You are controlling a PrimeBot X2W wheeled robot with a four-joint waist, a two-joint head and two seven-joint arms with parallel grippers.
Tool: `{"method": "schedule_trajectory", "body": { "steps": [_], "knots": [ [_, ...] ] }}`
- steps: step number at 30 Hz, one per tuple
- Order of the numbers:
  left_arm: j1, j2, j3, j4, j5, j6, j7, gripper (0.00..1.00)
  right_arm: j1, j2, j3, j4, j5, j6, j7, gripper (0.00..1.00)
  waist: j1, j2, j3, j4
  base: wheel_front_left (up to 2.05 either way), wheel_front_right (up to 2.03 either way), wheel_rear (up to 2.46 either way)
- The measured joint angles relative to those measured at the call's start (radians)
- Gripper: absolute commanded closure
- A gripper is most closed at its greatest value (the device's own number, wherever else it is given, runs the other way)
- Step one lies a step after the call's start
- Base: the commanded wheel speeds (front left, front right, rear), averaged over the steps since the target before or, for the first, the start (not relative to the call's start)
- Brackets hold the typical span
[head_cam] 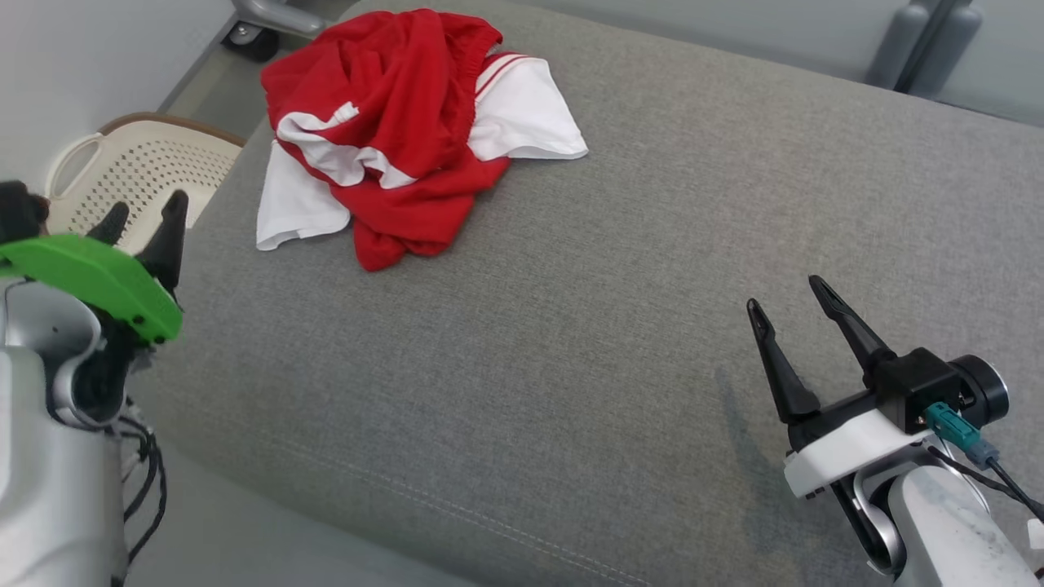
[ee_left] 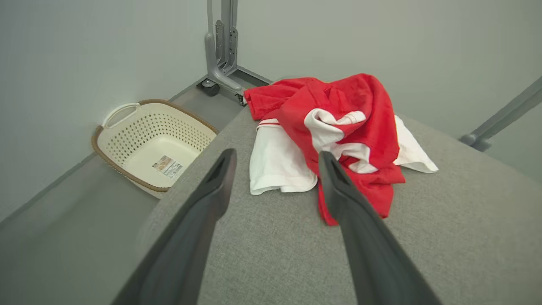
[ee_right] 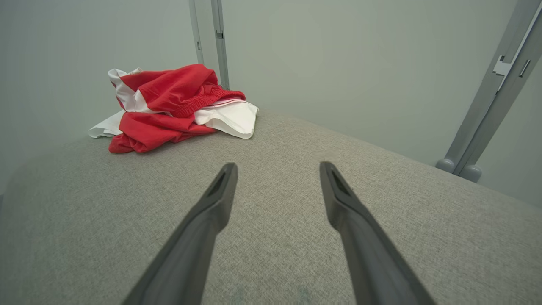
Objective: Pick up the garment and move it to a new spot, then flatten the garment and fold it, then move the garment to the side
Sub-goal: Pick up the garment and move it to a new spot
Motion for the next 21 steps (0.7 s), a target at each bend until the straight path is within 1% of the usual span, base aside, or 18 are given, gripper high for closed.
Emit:
{"method": "schedule_trajectory", "body": {
  "steps": [2, 3, 5, 7, 9, 12, 16, 19, 21],
  "knots": [
    [-0.059, -0.026, 0.049, 0.013, -0.103, 0.0, 0.08, 0.0, -0.01, 0.003, 0.008, -0.005, 0.0, 0.002, 0.0, 0.0, 0.0, 0.0, 0.023, -0.02, 0.0, 0.0, 0.0],
    [-0.089, -0.027, 0.06, 0.015, -0.135, 0.0, 0.119, 0.0, -0.017, 0.006, 0.008, -0.005, 0.001, 0.002, 0.0, 0.0, 0.0, 0.0, 0.035, -0.03, 0.0, 0.0, 0.0],
    [-0.149, -0.023, 0.092, 0.019, -0.182, 0.0, 0.191, 0.0, -0.033, 0.007, 0.014, -0.005, 0.001, 0.008, 0.0, 0.0, 0.0, 0.0, 0.058, -0.053, 0.0, 0.0, 0.0],
    [-0.196, -0.008, 0.125, 0.022, -0.203, 0.005, 0.247, 0.0, -0.058, 0.008, 0.018, -0.012, 0.001, 0.013, 0.0, 0.0, 0.0, 0.0, 0.082, -0.076, 0.0, 0.0, 0.0],
    [-0.238, 0.009, 0.17, 0.025, -0.237, 0.046, 0.292, 0.0, -0.088, 0.01, 0.02, -0.025, 0.001, 0.015, 0.0, 0.0, 0.0, 0.0, 0.106, -0.1, 0.0, 0.0, 0.0],
    [-0.288, 0.041, 0.193, 0.026, -0.252, 0.079, 0.361, 0.0, -0.131, 0.009, 0.02, -0.037, 0.001, 0.015, 0.0, 0.0, 0.0, 0.0, 0.145, -0.136, 0.0, 0.0, 0.0],
    [-0.354, 0.082, 0.192, 0.009, -0.25, 0.113, 0.437, 0.0, -0.181, -0.007, 0.016, -0.044, 0.001, 0.022, 0.0, 0.0, 0.0001, 0.0, 0.216, -0.19, 0.0, 0.0, 0.0],
    [-0.392, 0.086, 0.192, 0.004, -0.248, 0.133, 0.458, 0.0, -0.217, -0.01, 0.01, -0.054, 0.001, 0.022, 0.0, 0.0, 0.0001, 0.0, 0.261, -0.217, 0.0, 0.0, 0.0],
    [-0.402, 0.085, 0.184, 0.006, -0.242, 0.135, 0.461, 0.0, -0.24, -0.011, 0.008, -0.055, 0.001, 0.022, 0.0, 0.0, 0.0001, 0.0, 0.291, -0.233, 0.0, 0.0, 0.0]
  ]
}}
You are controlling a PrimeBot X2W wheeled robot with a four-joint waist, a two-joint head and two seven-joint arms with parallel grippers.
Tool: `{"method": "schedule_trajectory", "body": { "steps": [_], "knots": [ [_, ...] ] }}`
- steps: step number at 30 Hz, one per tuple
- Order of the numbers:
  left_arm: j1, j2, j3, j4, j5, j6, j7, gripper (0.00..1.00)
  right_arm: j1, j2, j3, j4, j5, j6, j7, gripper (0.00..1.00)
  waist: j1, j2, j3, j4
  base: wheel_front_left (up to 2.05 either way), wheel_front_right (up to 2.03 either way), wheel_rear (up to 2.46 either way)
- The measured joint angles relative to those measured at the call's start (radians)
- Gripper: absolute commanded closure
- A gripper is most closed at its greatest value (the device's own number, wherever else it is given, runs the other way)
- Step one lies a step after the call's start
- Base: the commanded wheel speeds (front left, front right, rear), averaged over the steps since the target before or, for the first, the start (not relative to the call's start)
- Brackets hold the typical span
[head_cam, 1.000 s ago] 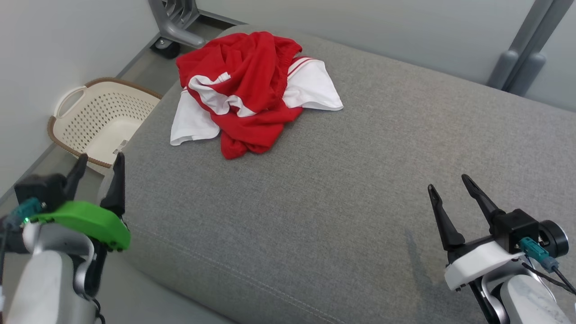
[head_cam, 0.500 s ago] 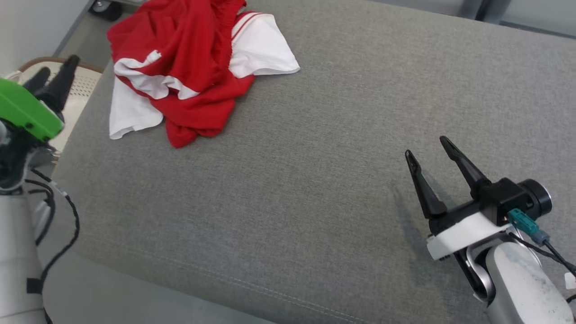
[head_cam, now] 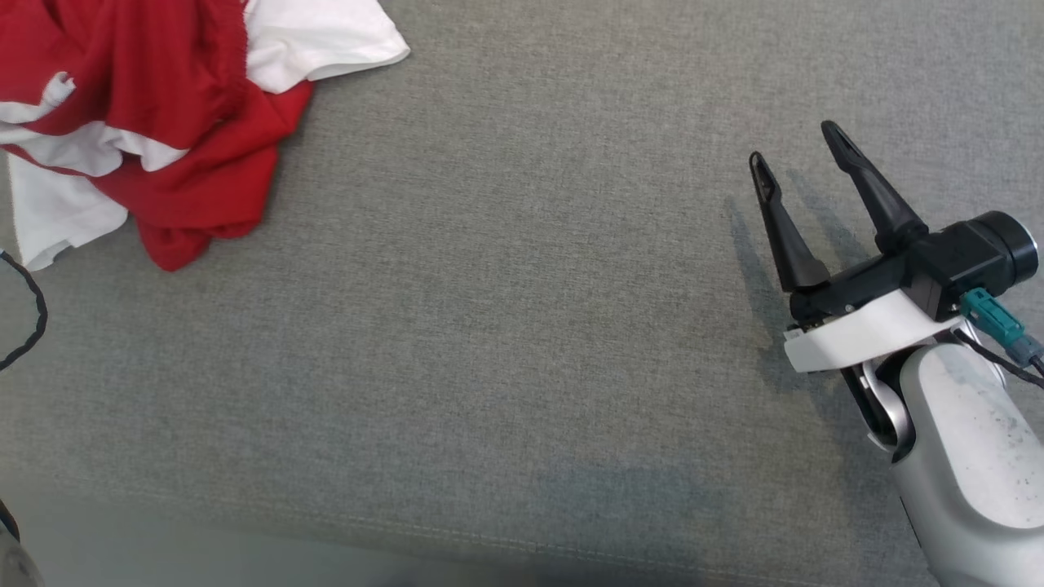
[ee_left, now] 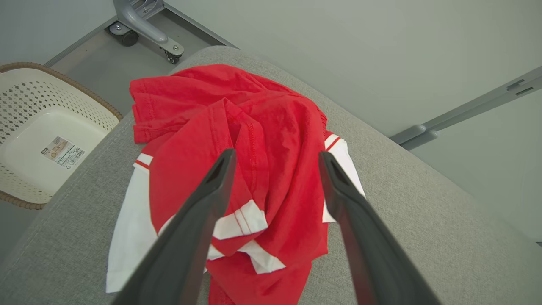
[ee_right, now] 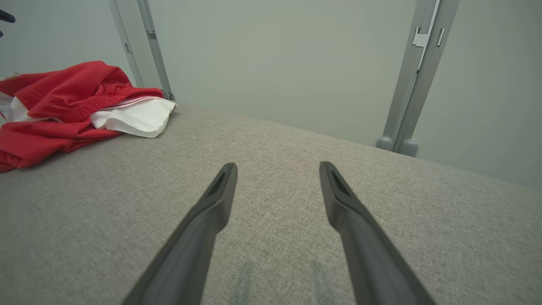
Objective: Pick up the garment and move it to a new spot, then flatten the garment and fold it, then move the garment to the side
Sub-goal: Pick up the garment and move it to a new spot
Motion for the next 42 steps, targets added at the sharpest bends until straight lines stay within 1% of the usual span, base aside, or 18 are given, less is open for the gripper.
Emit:
{"method": "schedule_trajectory", "body": {
  "steps": [4, 10, 13, 19, 21, 22, 25, 30, 37, 42],
  "knots": [
    [-0.001, -0.007, -0.014, 0.021, 0.014, 0.012, 0.008, 0.0, -0.03, -0.001, -0.002, 0.002, 0.0, 0.001, 0.0, 0.0, 0.0001, 0.0, 0.05, -0.032, 0.0, 0.0, 0.0],
    [0.0, 0.019, -0.01, 0.048, 0.052, 0.042, 0.008, 0.0, -0.066, 0.001, -0.002, 0.005, 0.0, 0.002, 0.0, 0.0, 0.0, 0.0, 0.098, -0.08, 0.0, 0.0, 0.0],
    [0.002, 0.022, -0.012, 0.068, 0.073, 0.053, 0.007, 0.0, -0.073, 0.001, -0.004, 0.007, 0.001, 0.009, 0.0, 0.0, 0.0, 0.0001, 0.118, -0.096, 0.0, 0.0, 0.0],
    [0.007, 0.026, -0.02, 0.099, 0.085, 0.056, 0.002, 0.0, -0.089, 0.003, -0.01, 0.018, 0.006, 0.009, 0.0, 0.0, 0.0, 0.0, 0.139, -0.124, 0.0, 0.0, 0.0],
    [0.009, 0.028, -0.039, 0.103, 0.1, 0.056, 0.003, 0.68, -0.089, 0.003, -0.015, 0.021, 0.011, 0.009, 0.0, 0.0, 0.0, 0.0001, 0.143, -0.128, 0.0, 0.0, 0.0],
    [0.009, 0.028, -0.042, 0.105, 0.106, 0.056, 0.002, 1.0, -0.089, 0.004, -0.015, 0.023, 0.011, 0.009, 0.0, 0.0, 0.0, 0.0, 0.143, -0.13, 0.0, 0.0, 0.0],
    [0.01, 0.03, -0.051, 0.113, 0.127, 0.056, -0.011, 1.0, -0.089, 0.006, -0.016, 0.031, 0.011, 0.01, 0.0, 0.0, 0.0, 0.0, 0.137, -0.134, 0.0, 0.0, 0.0],
    [0.007, 0.03, -0.05, 0.109, 0.128, 0.053, -0.033, 1.0, -0.089, 0.006, -0.023, 0.039, 0.011, 0.01, 0.0, 0.0, 0.0, 0.0, 0.125, -0.137, 0.0, 0.0, 0.0],
    [-0.066, 0.023, -0.038, 0.087, 0.084, 0.03, -0.047, 1.0, -0.089, 0.008, -0.03, 0.05, 0.012, 0.01, 0.0, 0.0, 0.0, 0.0, 0.099, -0.135, 0.0, 0.0, 0.0],
    [-0.101, 0.022, -0.036, 0.072, 0.075, 0.014, -0.066, 1.0, -0.089, 0.019, -0.031, 0.056, 0.013, 0.01, 0.0, 0.0, -0.0001, 0.0, 0.075, -0.131, 0.0, 0.0, 0.0]
  ]
}}
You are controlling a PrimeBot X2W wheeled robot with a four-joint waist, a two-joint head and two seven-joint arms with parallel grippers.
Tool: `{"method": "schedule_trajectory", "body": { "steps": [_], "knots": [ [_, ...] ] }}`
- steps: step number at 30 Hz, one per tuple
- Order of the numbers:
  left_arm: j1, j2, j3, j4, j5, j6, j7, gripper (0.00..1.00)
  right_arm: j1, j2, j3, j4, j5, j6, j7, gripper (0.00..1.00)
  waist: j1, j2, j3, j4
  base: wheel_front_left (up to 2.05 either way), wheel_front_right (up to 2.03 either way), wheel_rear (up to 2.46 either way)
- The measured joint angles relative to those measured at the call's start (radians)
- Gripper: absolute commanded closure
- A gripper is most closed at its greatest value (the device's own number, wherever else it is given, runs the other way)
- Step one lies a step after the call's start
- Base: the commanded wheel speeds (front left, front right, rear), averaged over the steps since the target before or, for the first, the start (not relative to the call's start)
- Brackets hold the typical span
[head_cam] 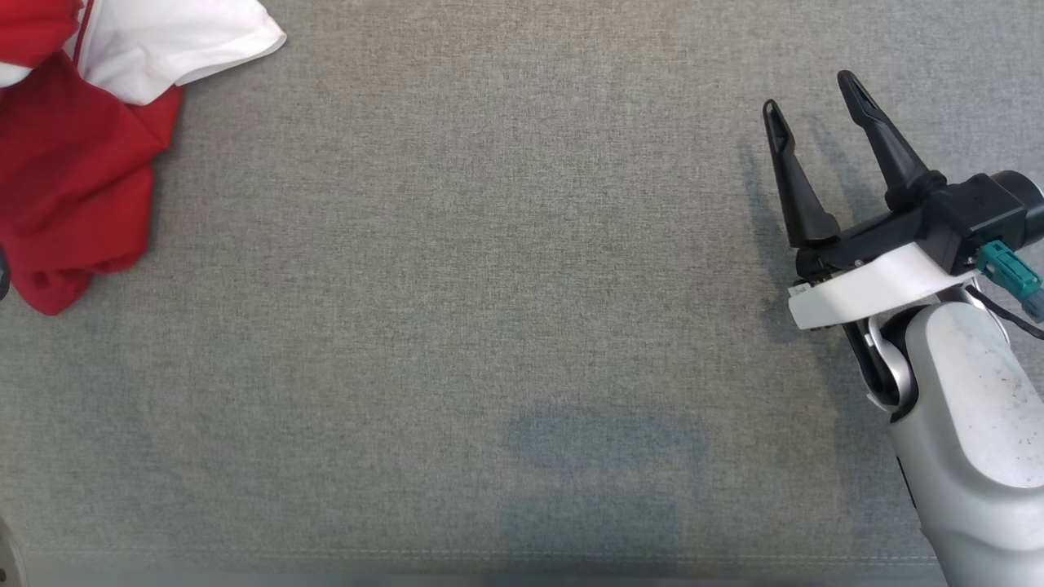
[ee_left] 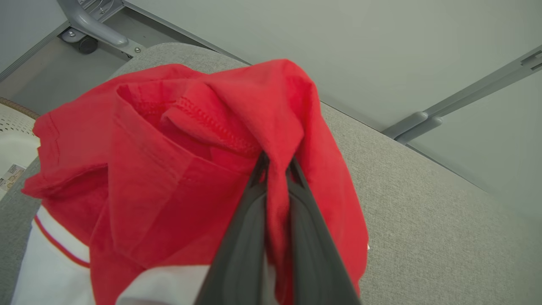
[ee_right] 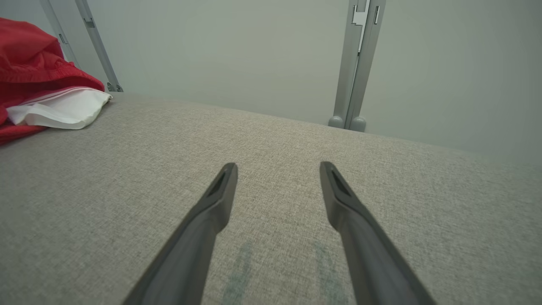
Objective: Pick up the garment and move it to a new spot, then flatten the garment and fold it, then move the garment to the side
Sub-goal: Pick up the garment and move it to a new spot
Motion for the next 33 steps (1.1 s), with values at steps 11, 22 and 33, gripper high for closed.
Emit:
{"method": "schedule_trajectory", "body": {
  "steps": [11, 22, 33],
  "knots": [
    [-0.019, -0.09, -0.059, -0.002, -0.053, -0.079, 0.001, 1.0, 0.009, 0.021, -0.007, 0.02, 0.016, 0.0, 0.0, 0.0, 0.0, 0.0, -0.076, -0.002, 0.0, 0.0, 0.0],
    [-0.01, -0.221, -0.18, -0.044, -0.122, -0.13, 0.054, 1.0, 0.058, 0.061, -0.016, 0.039, 0.033, 0.0, 0.0, 0.0, 0.0, 0.0, -0.17, -0.033, 0.0, 0.0, 0.0],
    [0.113, -0.289, -0.311, -0.135, -0.229, -0.14, 0.163, 1.0, 0.119, 0.09, -0.018, 0.052, 0.041, 0.0, 0.0, 0.0, -0.0001, 0.0, -0.244, -0.121, 0.0, 0.0, 0.0]
  ]
}}
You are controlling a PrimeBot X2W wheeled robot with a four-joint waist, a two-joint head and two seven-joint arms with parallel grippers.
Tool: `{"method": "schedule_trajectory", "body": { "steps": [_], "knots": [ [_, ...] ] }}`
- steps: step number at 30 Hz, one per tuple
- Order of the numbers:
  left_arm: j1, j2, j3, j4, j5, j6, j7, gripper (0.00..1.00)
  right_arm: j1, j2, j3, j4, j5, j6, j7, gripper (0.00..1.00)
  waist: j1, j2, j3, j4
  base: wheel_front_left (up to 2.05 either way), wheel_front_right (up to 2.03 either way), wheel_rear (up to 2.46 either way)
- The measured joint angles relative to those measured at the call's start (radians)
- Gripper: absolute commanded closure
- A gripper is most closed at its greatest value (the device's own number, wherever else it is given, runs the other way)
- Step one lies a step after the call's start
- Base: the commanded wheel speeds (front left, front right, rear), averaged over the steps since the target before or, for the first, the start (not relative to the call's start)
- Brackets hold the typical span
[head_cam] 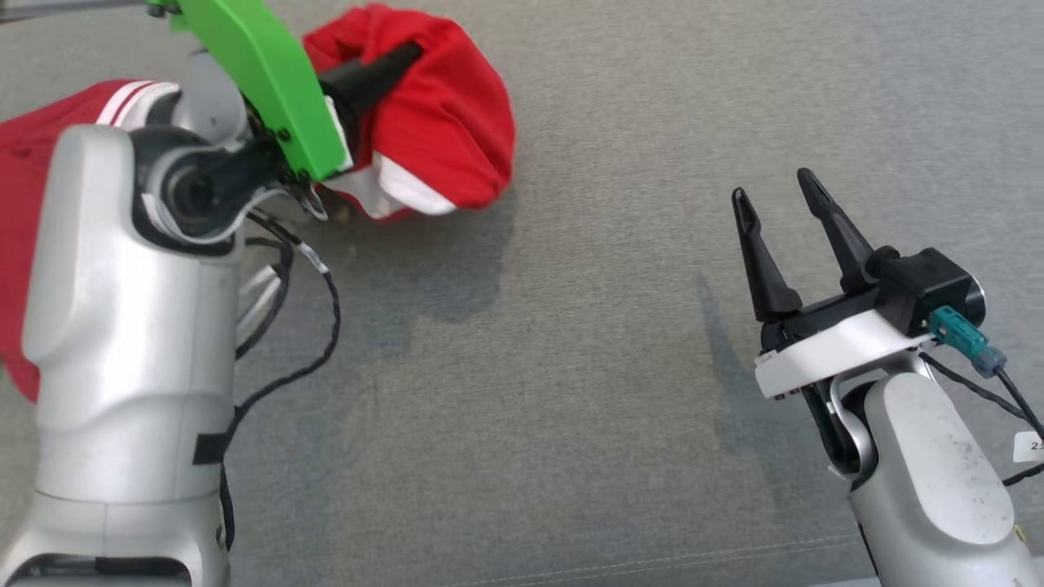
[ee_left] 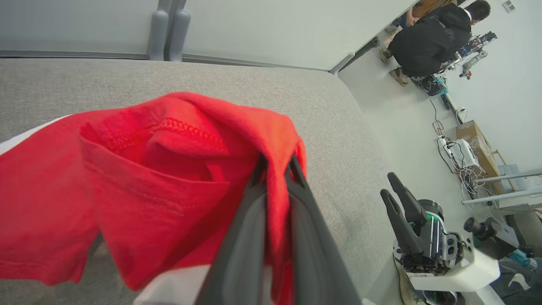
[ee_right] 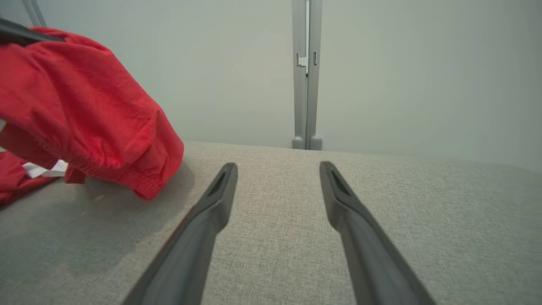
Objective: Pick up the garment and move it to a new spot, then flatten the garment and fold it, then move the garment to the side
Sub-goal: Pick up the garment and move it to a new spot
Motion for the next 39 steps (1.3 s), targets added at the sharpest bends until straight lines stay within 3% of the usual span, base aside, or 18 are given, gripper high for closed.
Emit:
{"method": "schedule_trajectory", "body": {
  "steps": [8, 17, 25, 32, 33, 35, 36, 39],
  "knots": [
    [0.098, 0.003, -0.168, -0.102, -0.043, 0.0, 0.065, 1.0, 0.021, 0.019, 0.007, -0.001, 0.008, 0.0, 0.0, 0.0, 0.0, 0.0, -0.036, -0.087, 0.0, 0.0, 0.0],
    [0.222, 0.011, -0.38, -0.159, 0.011, -0.009, 0.067, 1.0, 0.057, 0.025, 0.026, -0.004, 0.019, 0.0, 0.0, 0.0, 0.0, 0.0, -0.056, -0.201, 0.0, 0.0, 0.0],
    [0.283, 0.023, -0.47, -0.132, 0.059, -0.009, -0.002, 1.0, 0.094, 0.027, 0.031, -0.003, 0.036, 0.0, 0.0, 0.0, 0.0, 0.0, -0.056, -0.318, 0.0, 0.0, 0.0],
    [0.303, 0.027, -0.548, -0.117, 0.059, -0.009, -0.07, 1.0, 0.123, 0.029, 0.0, -0.013, 0.036, -0.011, 0.0, 0.0, 0.0, 0.0, -0.06, -0.367, 0.0, 0.0, 0.0],
    [0.304, 0.027, -0.558, -0.111, 0.063, -0.009, -0.083, 0.86, 0.127, 0.029, -0.006, -0.016, 0.036, -0.011, 0.0, 0.0, 0.0, 0.0, -0.061, -0.365, 0.0, 0.0, 0.0],
    [0.305, 0.027, -0.569, -0.096, 0.09, -0.008, -0.109, 0.41, 0.133, 0.029, -0.011, -0.019, 0.036, -0.011, 0.0, 0.0, 0.0, 0.0, -0.061, -0.358, 0.0, 0.0, 0.0],
    [0.305, 0.028, -0.571, -0.092, 0.102, -0.008, -0.122, 0.0, 0.133, 0.03, -0.012, -0.02, 0.036, -0.011, 0.0, 0.0, 0.0, 0.0, -0.062, -0.355, 0.0, 0.0, 0.0],
    [0.305, 0.029, -0.583, -0.085, 0.122, -0.007, -0.156, 0.0, 0.133, 0.034, -0.015, -0.023, 0.036, -0.011, 0.0, 0.0, 0.0, 0.0, -0.063, -0.341, 0.0, 0.0, 0.0]
  ]
}}
